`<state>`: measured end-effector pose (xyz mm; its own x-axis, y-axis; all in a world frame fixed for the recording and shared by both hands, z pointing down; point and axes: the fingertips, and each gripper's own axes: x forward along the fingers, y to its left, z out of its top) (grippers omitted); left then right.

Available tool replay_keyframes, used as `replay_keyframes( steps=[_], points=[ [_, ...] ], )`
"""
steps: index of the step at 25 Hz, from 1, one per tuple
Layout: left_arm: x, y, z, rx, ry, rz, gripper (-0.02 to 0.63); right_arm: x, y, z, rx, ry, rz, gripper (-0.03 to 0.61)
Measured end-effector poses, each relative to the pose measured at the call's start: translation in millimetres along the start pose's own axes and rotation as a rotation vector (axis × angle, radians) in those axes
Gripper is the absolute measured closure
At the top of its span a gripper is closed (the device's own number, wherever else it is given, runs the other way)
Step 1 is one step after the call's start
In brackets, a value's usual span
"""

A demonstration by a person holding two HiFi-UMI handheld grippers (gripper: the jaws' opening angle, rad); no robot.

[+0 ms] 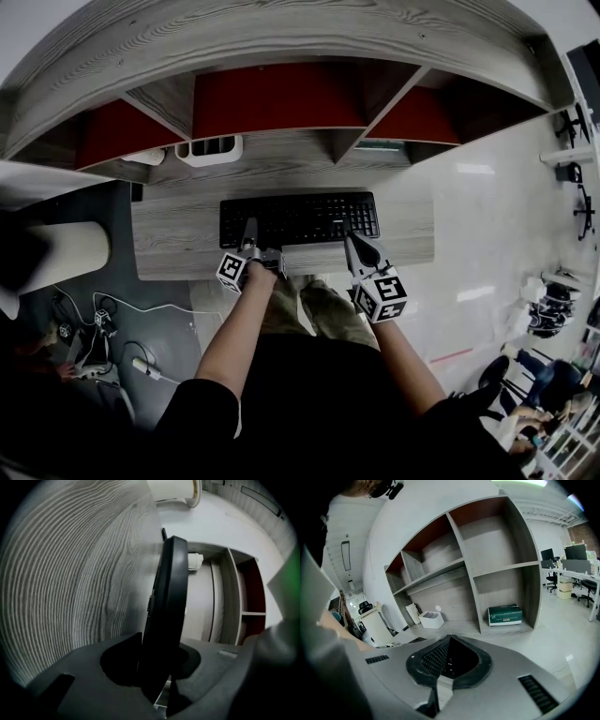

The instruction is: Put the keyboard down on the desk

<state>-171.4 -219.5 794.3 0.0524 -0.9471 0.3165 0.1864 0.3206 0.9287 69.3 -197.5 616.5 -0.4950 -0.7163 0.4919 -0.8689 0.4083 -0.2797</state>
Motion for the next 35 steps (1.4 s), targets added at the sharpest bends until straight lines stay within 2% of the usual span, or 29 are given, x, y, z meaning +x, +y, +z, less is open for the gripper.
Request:
replay_keyframes(
  steps=[2,5,14,22,30,35],
  points=[
    [1,3,-2,0.037,0.019,0.021,0.509,-1,-5,-5,-0.015,0.013,-0.004,0.565],
    [2,10,-8,0.122,0.091,0.06,0.508,-3,-9,-10,-0.017,0.022,-0.009,0.565],
    [-7,20,-13,0.19,0.104,0.135,0.495,-7,-21,-25,-0.012,0.046,-0.013,0.565],
    [-15,22,-20,0.333,0.134,0.225,0.43,-14,-41,-31,0.004,0.049,-0.041,0.565],
    [-18,16,-34,0.47,0.219,0.29,0.314,-15,-44,-17,0.009,0.009,-0.035,0.565],
    [-21,18,-38,0.46,0.288,0.317,0.275,-18,-44,-8,0.014,-0.02,-0.018,0.565]
  ],
)
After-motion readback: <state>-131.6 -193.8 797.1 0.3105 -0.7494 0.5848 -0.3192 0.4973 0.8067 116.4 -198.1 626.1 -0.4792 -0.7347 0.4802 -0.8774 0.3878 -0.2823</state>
